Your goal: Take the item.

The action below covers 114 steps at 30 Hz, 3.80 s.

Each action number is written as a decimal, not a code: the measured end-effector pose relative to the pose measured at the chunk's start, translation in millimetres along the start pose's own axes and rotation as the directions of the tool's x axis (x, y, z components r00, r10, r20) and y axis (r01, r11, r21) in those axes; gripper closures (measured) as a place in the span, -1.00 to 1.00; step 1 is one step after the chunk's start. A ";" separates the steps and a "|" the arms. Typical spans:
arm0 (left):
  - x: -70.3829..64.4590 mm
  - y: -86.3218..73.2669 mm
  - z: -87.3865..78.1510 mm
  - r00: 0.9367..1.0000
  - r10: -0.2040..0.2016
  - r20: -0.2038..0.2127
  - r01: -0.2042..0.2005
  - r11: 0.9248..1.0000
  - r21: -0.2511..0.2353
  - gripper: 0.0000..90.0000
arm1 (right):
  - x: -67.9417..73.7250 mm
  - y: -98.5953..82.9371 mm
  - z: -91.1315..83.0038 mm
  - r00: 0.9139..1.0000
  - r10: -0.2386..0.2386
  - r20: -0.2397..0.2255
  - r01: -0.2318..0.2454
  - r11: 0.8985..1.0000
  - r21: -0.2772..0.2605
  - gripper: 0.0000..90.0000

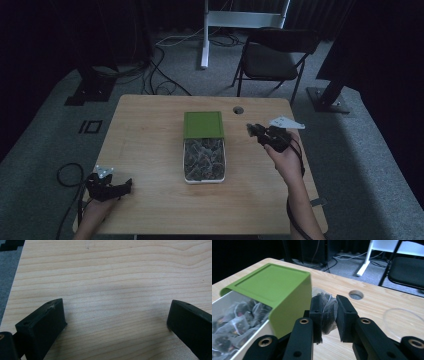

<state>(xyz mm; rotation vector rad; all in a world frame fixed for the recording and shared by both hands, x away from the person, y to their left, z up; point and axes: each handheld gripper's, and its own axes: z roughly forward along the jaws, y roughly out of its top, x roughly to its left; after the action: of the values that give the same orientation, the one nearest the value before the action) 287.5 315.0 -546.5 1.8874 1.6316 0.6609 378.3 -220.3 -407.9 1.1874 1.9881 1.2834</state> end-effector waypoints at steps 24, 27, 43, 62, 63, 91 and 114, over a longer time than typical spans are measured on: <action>-0.2 0.0 0.0 1.000 -0.002 0.000 0.002 1.000 0.000 -0.95 | -61.5 3.0 -5.0 0.982 0.108 0.156 -0.102 0.994 -0.043 0.70; -0.2 0.0 0.0 1.000 -0.002 0.000 0.002 1.000 0.000 -0.95 | -67.6 3.8 -3.6 0.977 0.120 0.174 -0.114 0.993 -0.045 0.70; -0.1 -0.1 0.0 1.000 -0.002 0.000 0.002 1.000 0.000 -0.95 | -86.8 7.3 8.5 0.960 0.143 0.241 -0.139 0.990 -0.031 0.70; -0.1 -0.1 0.0 1.000 -0.002 0.000 0.002 1.000 0.000 -0.95 | -98.0 6.6 27.2 0.950 0.169 0.262 -0.179 0.984 0.015 0.70; -0.1 -0.1 0.0 1.000 -0.002 0.000 0.002 1.000 0.000 -0.95 | -97.9 5.9 28.2 0.951 0.171 0.258 -0.181 0.983 0.016 0.70; -0.1 0.0 0.0 1.000 -0.002 0.000 0.002 1.000 0.000 -0.95 | -96.7 -0.3 29.9 0.960 0.181 0.212 -0.192 0.981 0.031 0.28; -0.1 0.0 0.0 1.000 -0.002 0.000 0.002 1.000 0.000 -0.95 | -75.3 -23.0 0.3 0.978 0.140 0.157 -0.144 0.990 0.012 0.15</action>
<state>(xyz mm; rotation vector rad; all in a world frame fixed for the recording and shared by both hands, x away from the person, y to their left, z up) 287.4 314.9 -546.6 1.8852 1.6330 0.6602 407.1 -289.3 -432.7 1.4182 1.8386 1.1973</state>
